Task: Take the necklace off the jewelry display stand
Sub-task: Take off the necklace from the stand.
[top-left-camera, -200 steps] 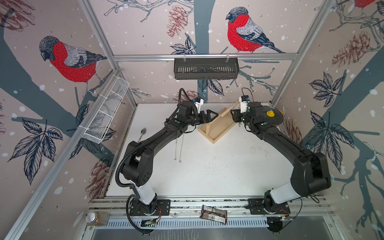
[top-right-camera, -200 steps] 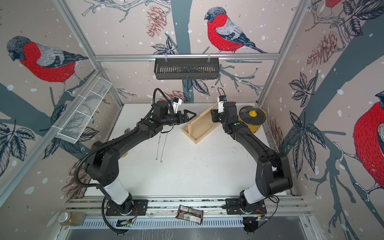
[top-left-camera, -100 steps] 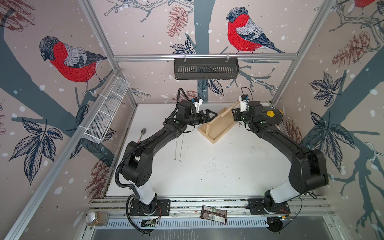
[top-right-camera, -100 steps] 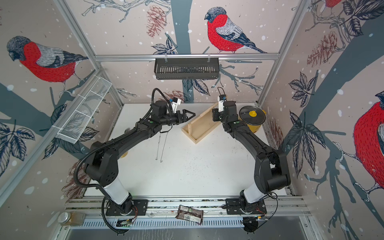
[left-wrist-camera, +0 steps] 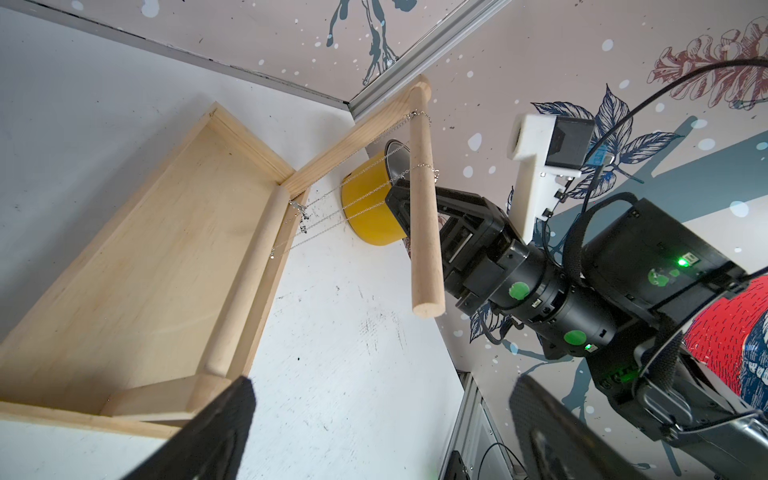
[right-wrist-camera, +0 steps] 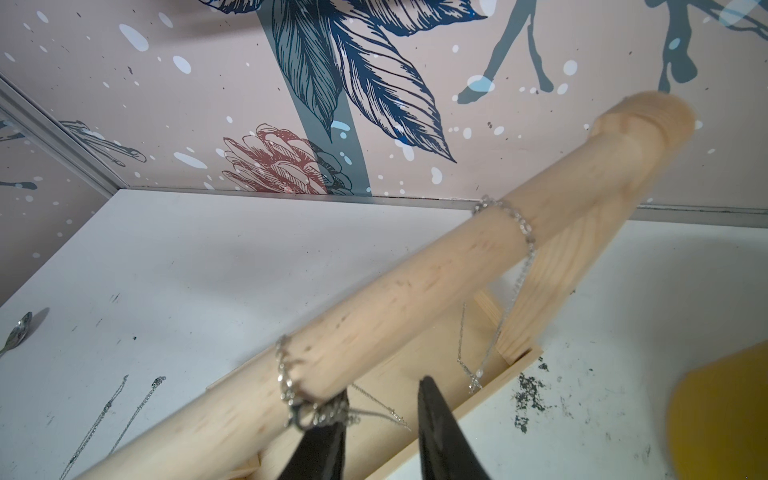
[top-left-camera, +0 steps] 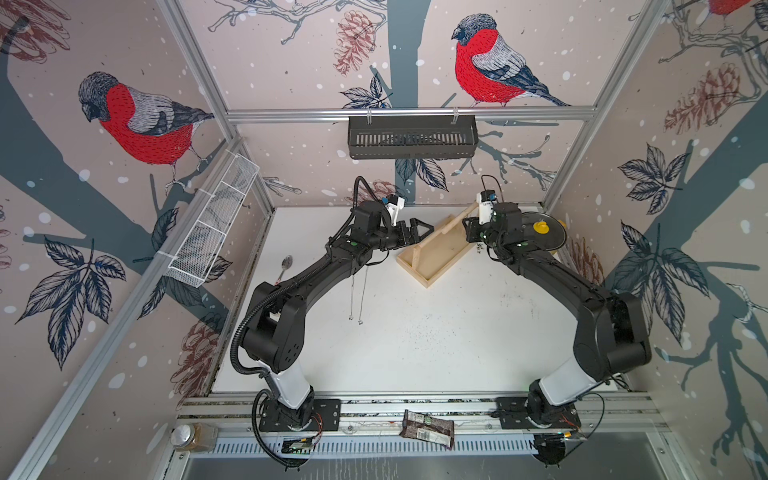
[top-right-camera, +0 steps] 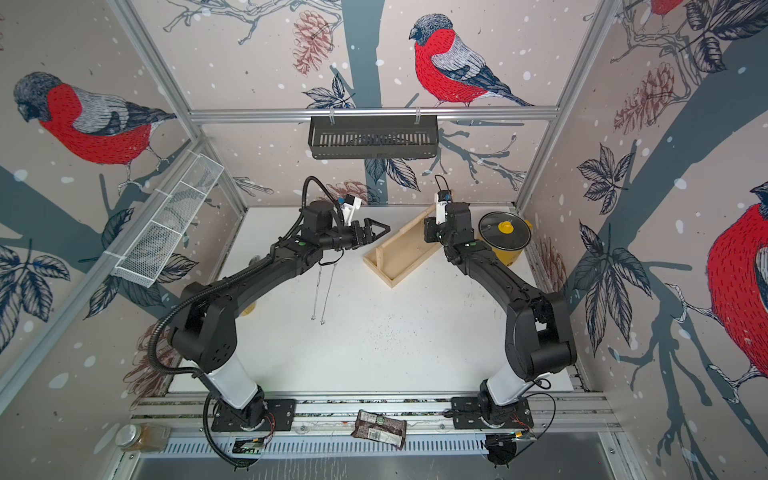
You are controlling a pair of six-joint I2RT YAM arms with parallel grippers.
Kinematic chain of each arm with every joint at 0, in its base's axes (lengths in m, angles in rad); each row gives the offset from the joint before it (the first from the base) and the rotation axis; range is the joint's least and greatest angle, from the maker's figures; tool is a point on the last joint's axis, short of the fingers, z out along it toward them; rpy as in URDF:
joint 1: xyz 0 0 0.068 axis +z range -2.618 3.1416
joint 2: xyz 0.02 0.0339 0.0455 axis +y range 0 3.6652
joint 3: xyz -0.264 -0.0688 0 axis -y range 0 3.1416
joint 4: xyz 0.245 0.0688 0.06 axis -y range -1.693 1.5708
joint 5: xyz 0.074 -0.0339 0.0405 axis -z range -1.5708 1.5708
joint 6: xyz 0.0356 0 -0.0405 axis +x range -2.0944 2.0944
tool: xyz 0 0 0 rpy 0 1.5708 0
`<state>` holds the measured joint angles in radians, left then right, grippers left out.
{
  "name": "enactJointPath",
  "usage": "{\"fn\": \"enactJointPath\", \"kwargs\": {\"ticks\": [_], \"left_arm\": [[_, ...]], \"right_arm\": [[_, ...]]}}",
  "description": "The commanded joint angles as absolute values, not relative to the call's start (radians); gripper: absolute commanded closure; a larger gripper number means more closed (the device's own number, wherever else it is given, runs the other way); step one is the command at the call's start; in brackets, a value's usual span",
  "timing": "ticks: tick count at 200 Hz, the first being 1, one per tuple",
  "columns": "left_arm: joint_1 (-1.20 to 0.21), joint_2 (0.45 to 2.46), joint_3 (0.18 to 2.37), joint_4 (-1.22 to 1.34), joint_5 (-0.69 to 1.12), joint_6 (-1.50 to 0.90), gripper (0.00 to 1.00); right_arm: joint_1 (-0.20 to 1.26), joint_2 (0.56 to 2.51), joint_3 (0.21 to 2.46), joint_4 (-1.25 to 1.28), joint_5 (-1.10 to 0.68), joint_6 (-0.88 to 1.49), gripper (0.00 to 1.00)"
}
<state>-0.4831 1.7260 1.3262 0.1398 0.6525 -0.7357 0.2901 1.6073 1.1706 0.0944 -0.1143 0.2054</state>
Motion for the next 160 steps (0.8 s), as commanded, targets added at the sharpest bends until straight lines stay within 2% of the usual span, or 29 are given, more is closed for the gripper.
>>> {"fn": "enactJointPath", "kwargs": {"ticks": [1, 101, 160], "left_arm": [[-0.479, 1.726, 1.326, 0.178, 0.675, -0.746, 0.03], [-0.475, 1.727, 1.322, 0.189, 0.688, -0.755, 0.03], [-0.476, 1.730, 1.321, 0.190, 0.689, -0.758, 0.03]], "right_arm": [[0.297, 1.607, 1.170, 0.151, -0.148, 0.198, 0.70], [0.305, 1.586, 1.157, 0.163, -0.123, 0.184, 0.88], [0.326, 1.560, 1.174, 0.131, -0.099, 0.165, 0.95]]}}
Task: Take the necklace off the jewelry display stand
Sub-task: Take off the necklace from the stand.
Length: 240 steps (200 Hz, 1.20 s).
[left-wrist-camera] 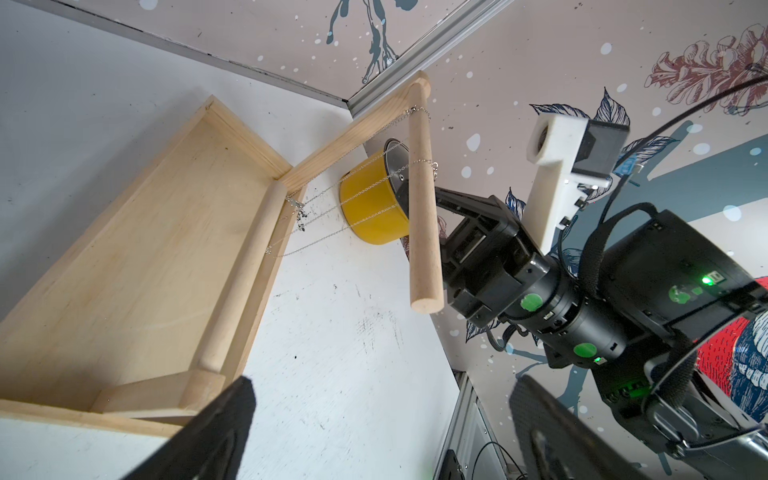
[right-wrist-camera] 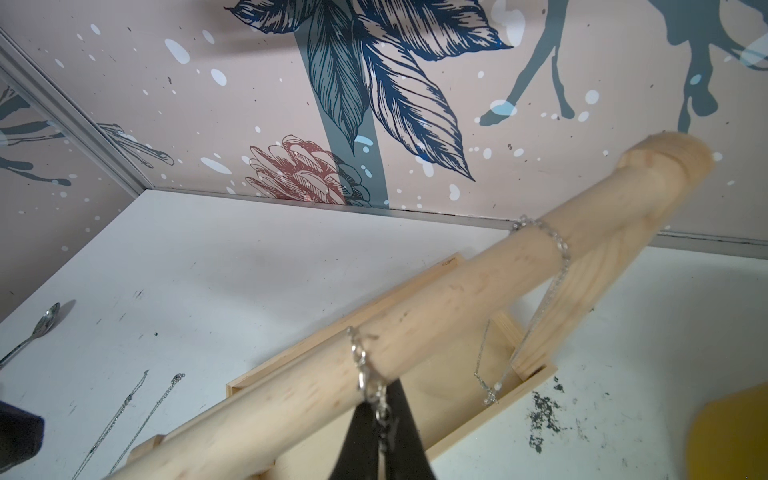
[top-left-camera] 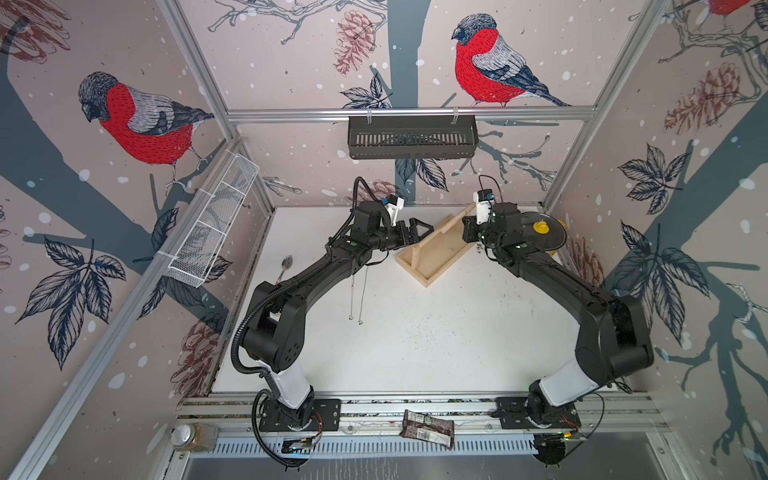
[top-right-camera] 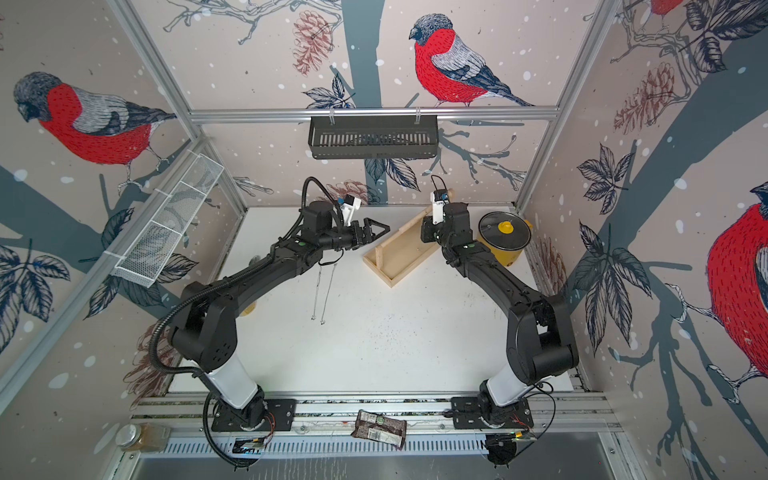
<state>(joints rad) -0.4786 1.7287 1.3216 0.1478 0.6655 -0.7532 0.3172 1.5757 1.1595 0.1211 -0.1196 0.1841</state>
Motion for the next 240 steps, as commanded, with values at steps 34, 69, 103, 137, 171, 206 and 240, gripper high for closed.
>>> {"fn": "enactJointPath", "kwargs": {"ticks": [34, 69, 103, 137, 171, 206, 240], "left_arm": [[-0.475, 1.730, 1.318, 0.190, 0.688, -0.757, 0.03], [-0.475, 1.729, 1.318, 0.191, 0.686, -0.756, 0.03], [-0.475, 1.729, 1.317, 0.190, 0.686, -0.755, 0.03], [-0.474, 1.731, 1.317, 0.191, 0.688, -0.755, 0.03], [-0.476, 1.733, 1.317, 0.189, 0.686, -0.754, 0.03], [-0.473, 1.733, 1.320, 0.182, 0.681, -0.746, 0.03], [-0.466, 1.734, 1.321, 0.178, 0.676, -0.738, 0.03]], "right_arm": [[0.344, 1.552, 1.194, 0.101, -0.076, 0.149, 0.95], [0.368, 1.550, 1.219, 0.063, -0.044, 0.122, 0.95], [0.387, 1.542, 1.240, 0.036, -0.027, 0.103, 0.95], [0.406, 1.533, 1.256, 0.027, -0.016, 0.084, 0.95], [0.429, 1.526, 1.269, 0.023, -0.005, 0.065, 0.95], [0.448, 1.526, 1.296, 0.005, 0.000, 0.049, 0.95], [0.474, 1.532, 1.325, -0.015, 0.010, 0.029, 0.95]]}}
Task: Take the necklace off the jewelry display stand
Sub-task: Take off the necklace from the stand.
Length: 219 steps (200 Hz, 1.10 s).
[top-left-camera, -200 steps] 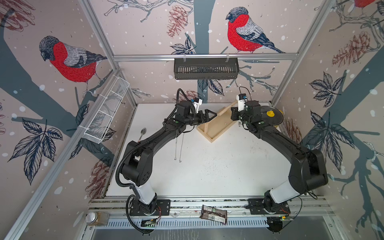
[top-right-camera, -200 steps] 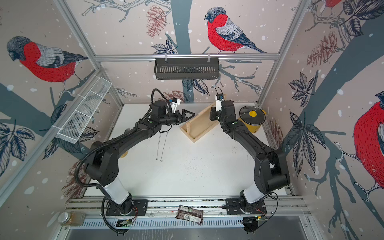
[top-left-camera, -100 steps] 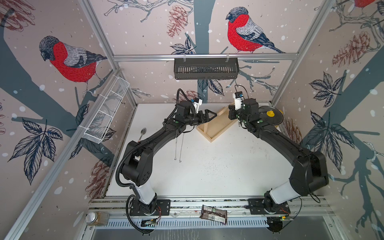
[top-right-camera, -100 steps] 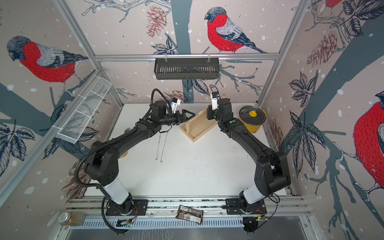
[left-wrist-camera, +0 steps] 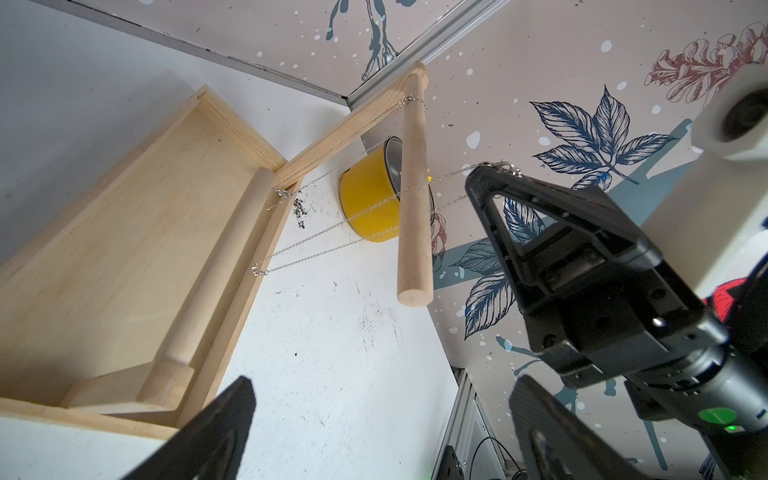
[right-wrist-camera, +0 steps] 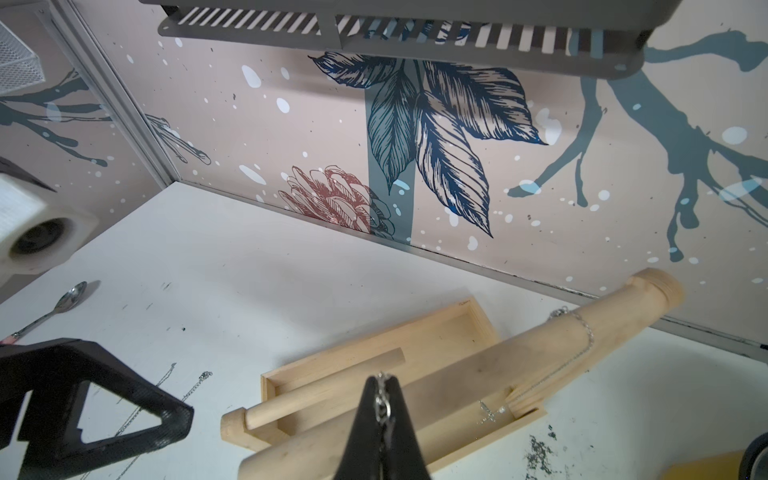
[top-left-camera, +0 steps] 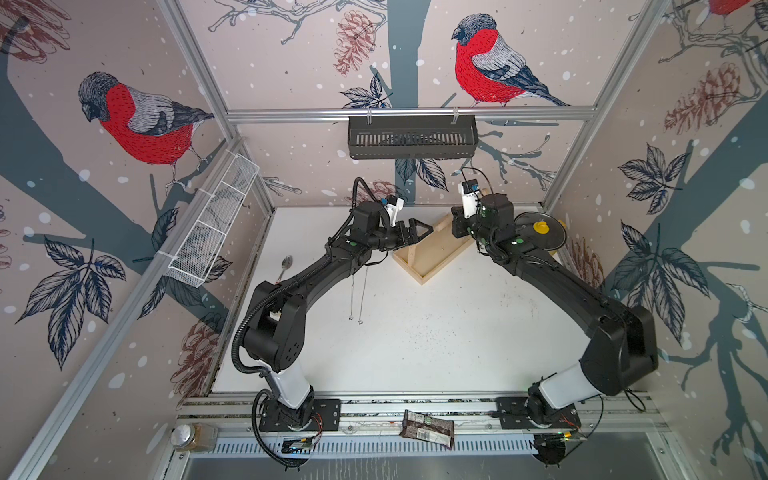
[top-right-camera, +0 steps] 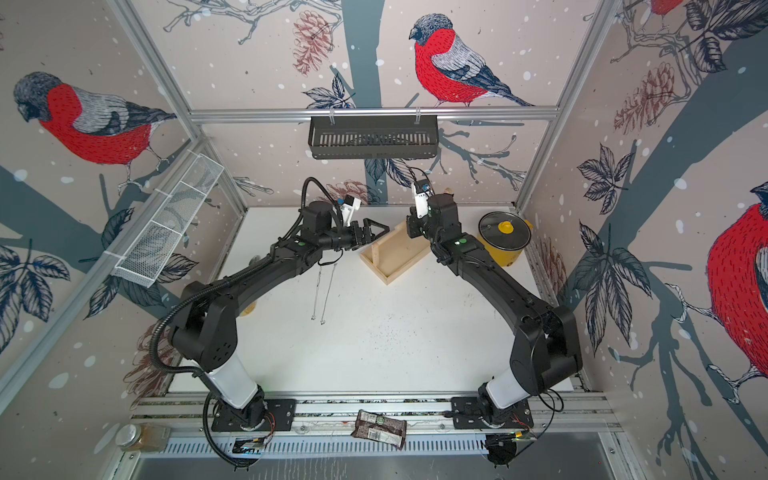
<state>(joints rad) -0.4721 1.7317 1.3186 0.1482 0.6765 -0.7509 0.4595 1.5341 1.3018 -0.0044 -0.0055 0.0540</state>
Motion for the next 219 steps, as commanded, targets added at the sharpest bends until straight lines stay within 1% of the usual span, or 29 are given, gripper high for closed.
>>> {"fn": "enactJointPath", "kwargs": {"ticks": [1, 89, 219], "left_arm": [[-0.466, 1.734, 1.321, 0.178, 0.676, -0.737, 0.03], [-0.450, 1.742, 1.338, 0.132, 0.638, -0.648, 0.03], [-0.442, 1.738, 1.341, 0.136, 0.651, -0.642, 0.03]], "right_arm": [[0.474, 1.532, 1.325, -0.016, 0.011, 0.028, 0.95], [0.527, 1.541, 1.380, -0.055, 0.029, 0.002, 0.96], [0.592, 1.546, 1.436, -0.100, 0.058, -0.021, 0.96]]}}
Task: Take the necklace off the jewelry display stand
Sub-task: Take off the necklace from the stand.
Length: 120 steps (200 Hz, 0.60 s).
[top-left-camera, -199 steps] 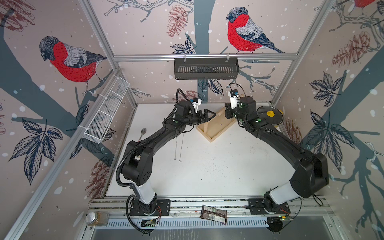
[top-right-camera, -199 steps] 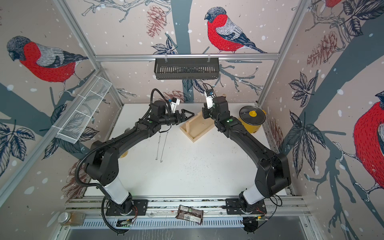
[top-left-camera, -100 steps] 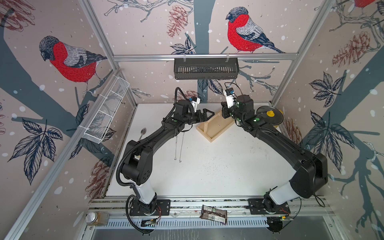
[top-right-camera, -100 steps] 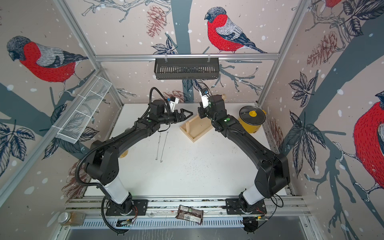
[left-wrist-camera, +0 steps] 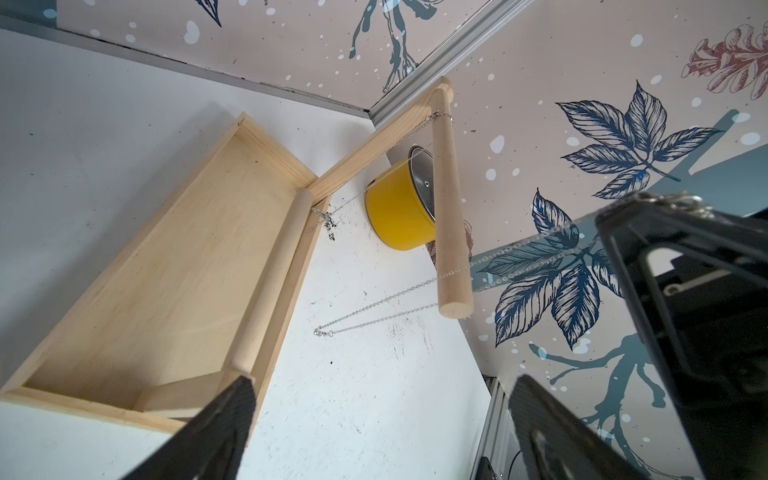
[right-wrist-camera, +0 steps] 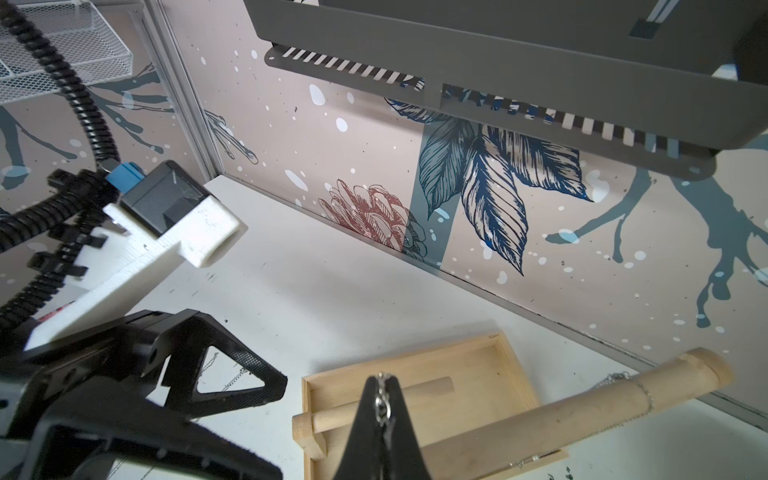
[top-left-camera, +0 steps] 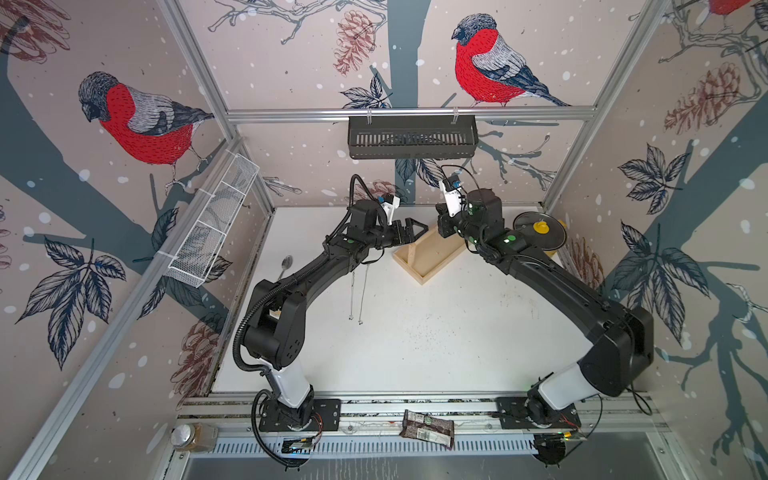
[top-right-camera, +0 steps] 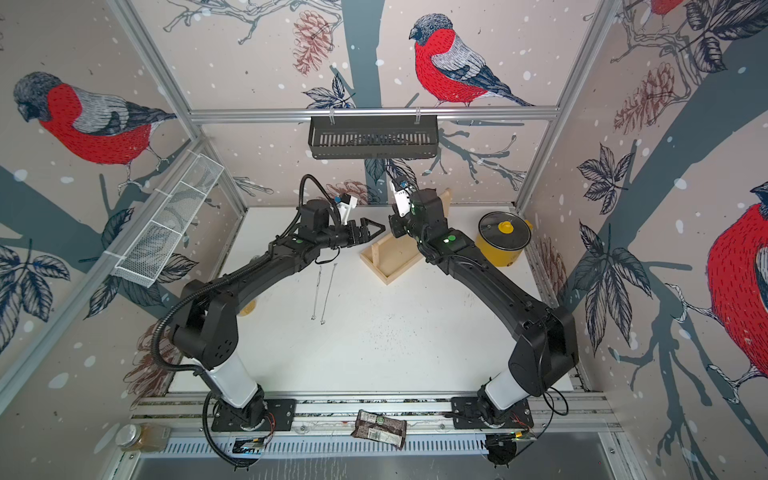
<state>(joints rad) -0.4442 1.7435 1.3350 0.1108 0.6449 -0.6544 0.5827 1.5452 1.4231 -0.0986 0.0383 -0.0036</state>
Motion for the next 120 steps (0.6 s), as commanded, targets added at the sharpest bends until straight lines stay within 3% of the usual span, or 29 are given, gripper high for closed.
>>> {"fn": "enactJointPath", "kwargs": {"ticks": [1, 120], "left_arm": [[-0.442, 1.738, 1.341, 0.136, 0.650, -0.641, 0.03], [-0.430, 1.698, 1.321, 0.178, 0.656, -0.603, 0.03]], "right_arm": [[0.592, 1.546, 1.436, -0.100, 0.058, -0.021, 0.96], [0.633, 1.549, 1.466, -0.126, 0.069, -0.031, 0.96]]}}
